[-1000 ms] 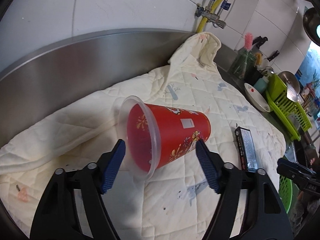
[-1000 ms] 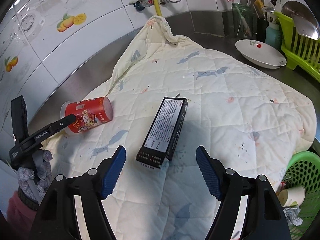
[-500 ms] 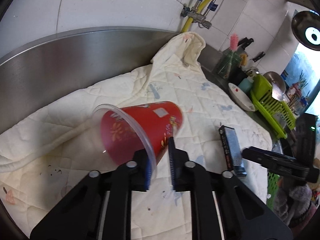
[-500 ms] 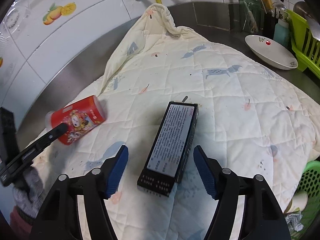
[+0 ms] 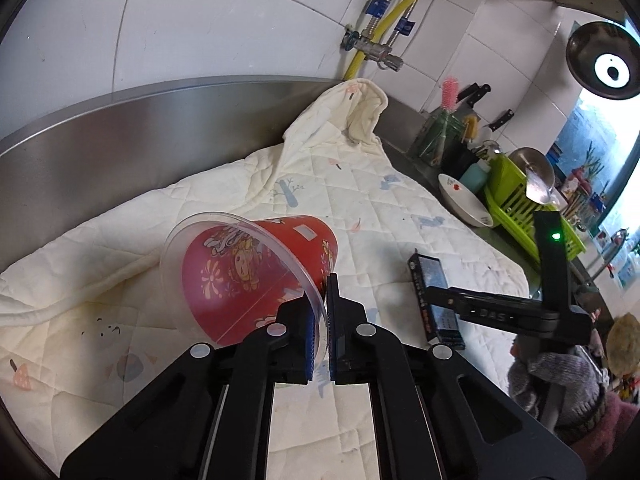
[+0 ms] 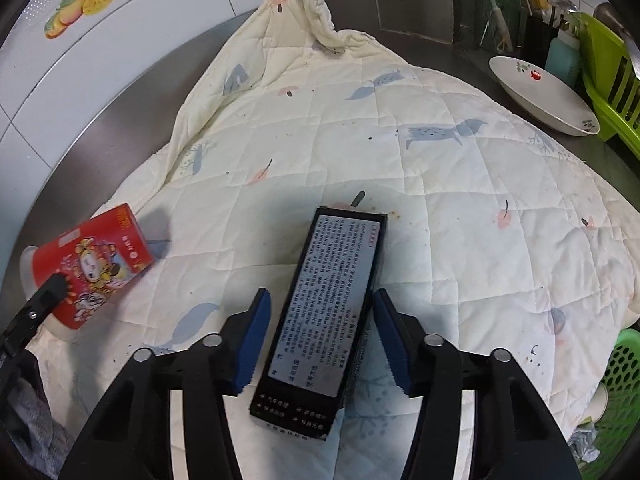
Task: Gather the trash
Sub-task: 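Carry the black box into the green basket while the left tool carries the red cup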
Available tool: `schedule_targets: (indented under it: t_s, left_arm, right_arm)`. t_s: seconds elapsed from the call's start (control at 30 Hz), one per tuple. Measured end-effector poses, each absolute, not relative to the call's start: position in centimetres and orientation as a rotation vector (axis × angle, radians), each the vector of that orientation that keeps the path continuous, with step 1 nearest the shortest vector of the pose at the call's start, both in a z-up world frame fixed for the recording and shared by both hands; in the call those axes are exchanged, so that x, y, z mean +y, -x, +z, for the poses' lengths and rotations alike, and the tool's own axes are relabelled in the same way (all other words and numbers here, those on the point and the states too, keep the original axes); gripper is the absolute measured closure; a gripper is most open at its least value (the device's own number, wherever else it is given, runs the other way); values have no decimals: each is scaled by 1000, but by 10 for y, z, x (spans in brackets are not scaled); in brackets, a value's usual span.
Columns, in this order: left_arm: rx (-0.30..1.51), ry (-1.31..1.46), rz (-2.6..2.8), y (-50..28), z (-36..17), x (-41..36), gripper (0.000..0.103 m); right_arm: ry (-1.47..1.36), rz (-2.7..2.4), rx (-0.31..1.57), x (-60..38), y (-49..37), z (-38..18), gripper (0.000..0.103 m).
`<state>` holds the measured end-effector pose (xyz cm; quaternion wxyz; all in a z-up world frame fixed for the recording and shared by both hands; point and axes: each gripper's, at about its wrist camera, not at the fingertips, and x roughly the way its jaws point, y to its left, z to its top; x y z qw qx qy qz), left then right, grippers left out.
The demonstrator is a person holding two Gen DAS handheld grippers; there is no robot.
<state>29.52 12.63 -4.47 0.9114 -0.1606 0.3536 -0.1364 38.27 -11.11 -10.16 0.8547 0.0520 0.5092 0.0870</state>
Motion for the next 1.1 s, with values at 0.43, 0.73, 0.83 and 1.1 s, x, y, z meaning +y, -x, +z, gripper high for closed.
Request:
schedule_targets:
  t_s: [0.43, 0.73, 0.83, 1.1]
  left_arm:
    - [697, 322, -309, -269, -28, 115, 99]
    - [670, 289, -369, -238, -10, 84, 99]
    - [657, 281, -397, -227, -4, 70, 99]
    - [648, 254, -491, -208, 6, 17, 99]
  right_arm:
    - [-134, 215, 1005, -128, -347, -78, 57]
    - [-154, 216, 948, -172, -292, -57, 57]
    - [-150, 192, 934, -198, -272, -51, 57]
    - [-121, 66, 921, -287, -220, -45, 57]
